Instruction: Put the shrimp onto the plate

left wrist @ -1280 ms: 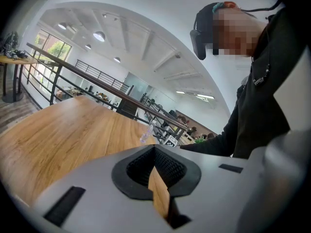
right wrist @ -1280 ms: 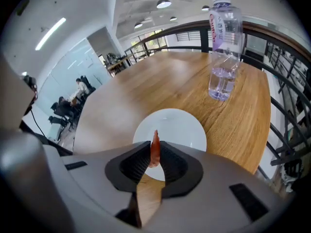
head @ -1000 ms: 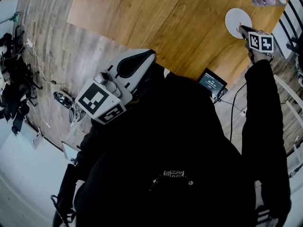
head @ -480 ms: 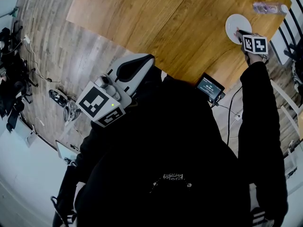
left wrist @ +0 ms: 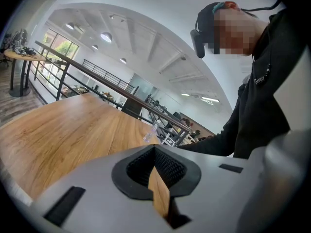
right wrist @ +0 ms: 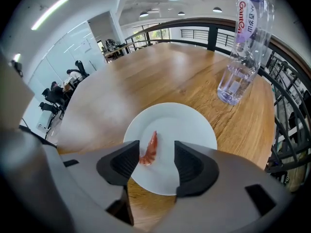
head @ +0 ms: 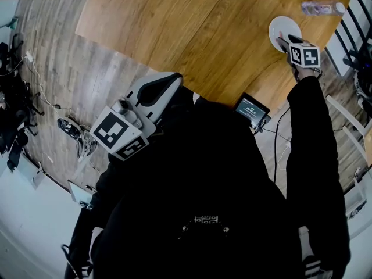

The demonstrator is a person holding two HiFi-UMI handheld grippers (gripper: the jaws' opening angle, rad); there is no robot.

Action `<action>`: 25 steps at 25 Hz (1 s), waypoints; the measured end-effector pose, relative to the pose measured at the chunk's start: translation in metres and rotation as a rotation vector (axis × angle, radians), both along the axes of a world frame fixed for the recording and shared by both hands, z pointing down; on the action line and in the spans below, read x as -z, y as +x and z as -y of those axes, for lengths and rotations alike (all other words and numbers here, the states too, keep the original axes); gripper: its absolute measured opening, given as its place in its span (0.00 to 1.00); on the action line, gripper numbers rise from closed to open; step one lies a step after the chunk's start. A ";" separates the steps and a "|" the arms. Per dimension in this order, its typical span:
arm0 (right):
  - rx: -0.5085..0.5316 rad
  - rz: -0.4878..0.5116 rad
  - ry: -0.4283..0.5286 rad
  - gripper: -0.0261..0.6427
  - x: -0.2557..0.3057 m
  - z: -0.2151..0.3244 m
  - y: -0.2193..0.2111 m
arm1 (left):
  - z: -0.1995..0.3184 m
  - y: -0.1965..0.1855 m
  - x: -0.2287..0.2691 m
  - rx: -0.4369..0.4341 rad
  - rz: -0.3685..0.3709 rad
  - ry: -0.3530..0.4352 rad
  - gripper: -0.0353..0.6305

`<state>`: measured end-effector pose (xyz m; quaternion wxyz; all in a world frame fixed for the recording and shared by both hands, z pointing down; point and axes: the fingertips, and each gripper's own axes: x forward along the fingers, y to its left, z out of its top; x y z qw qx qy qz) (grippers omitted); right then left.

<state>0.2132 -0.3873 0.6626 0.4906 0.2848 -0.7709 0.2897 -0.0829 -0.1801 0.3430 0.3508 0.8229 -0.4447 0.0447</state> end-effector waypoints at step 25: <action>-0.270 0.033 0.136 0.46 0.069 -0.066 0.061 | 0.026 0.024 0.018 -0.292 -0.066 0.124 0.06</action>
